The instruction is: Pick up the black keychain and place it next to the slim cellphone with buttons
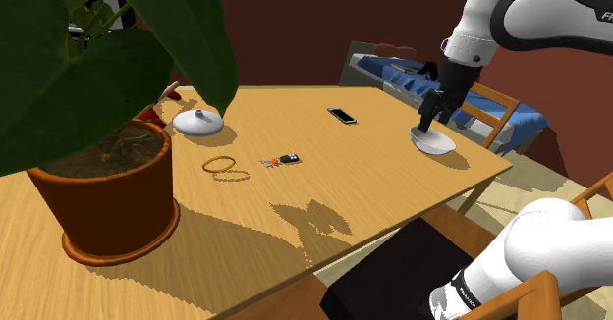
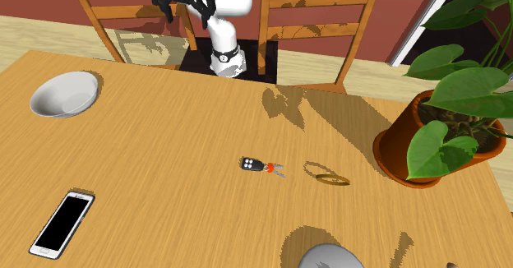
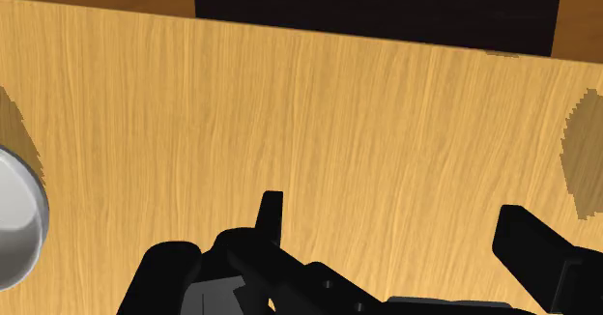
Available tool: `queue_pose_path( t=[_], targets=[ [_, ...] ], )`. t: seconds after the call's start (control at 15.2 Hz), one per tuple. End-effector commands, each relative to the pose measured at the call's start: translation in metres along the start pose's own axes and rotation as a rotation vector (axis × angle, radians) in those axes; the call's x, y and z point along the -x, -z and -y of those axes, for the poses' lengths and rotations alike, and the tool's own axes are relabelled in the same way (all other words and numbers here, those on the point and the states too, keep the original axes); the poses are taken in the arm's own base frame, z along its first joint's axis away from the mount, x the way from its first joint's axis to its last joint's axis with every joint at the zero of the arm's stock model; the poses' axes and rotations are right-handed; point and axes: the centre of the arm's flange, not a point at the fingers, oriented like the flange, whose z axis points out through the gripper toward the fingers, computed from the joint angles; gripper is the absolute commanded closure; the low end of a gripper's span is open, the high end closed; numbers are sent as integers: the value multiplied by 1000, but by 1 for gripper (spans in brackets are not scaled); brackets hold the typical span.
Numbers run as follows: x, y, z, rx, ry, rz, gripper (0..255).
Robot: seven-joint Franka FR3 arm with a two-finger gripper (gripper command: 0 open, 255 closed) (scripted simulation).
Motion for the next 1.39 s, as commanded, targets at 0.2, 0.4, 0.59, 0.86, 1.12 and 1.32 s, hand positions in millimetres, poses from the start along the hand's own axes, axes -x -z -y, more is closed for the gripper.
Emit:
queue_pose_path(
  t=[0.2,0.4,0.59,0.86,1.12,1.32],
  targets=[
    [-22,-17,27,-10,-60,4,0],
    [-45,-34,53,-19,-121,8,0],
    [-69,-51,78,-29,-181,12,0],
    [-104,-74,109,-42,-262,17,0],
    [-142,-96,137,-55,-343,22,0],
    [-171,-113,156,-65,-403,26,0]
  ],
)
